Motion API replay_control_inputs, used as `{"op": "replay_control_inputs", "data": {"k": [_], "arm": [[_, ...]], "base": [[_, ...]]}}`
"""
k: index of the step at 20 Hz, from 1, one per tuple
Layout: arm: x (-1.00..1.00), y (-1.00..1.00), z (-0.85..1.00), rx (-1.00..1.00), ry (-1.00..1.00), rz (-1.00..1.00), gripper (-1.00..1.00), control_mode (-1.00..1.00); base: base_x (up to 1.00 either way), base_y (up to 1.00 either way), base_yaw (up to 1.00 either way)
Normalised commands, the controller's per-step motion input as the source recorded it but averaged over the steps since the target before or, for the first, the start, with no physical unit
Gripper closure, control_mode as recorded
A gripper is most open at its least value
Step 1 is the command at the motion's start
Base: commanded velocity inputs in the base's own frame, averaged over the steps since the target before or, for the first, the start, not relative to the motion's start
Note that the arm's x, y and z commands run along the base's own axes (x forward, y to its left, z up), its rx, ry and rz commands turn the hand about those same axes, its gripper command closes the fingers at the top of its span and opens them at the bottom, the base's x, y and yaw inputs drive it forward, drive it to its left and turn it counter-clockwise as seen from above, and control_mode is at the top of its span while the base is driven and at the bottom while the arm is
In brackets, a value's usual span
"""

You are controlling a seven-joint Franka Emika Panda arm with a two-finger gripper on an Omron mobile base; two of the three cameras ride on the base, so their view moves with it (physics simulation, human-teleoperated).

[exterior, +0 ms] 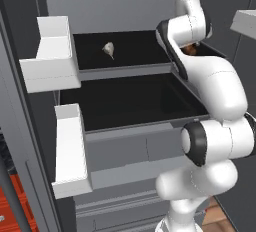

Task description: Gather the potato and mushroom from the fridge and place them on a tray on the dining counter. Then gather the fish and chicken drumstick from the fridge and place them on the other tray.

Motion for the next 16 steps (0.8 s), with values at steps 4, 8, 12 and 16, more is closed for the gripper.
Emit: {"op": "replay_control_inputs", "data": {"k": [4,8,12,16], "arm": [[0.49,-0.07,-0.08,0.05,0.06,-0.03,-1.0,-1.0],[0.24,-0.03,-0.21,0.05,0.04,0.0,-1.0,-1.0],[0.0,-0.02,-0.35,0.07,0.0,0.0,-1.0,-1.0],[0.0,-0.01,-0.5,0.03,0.01,0.0,1.0,-1.0]], "base": [[0.0,0.0,0.0],[0.0,0.0,0.0],[0.0,0.0,0.0],[0.0,0.0,0.0]]}}
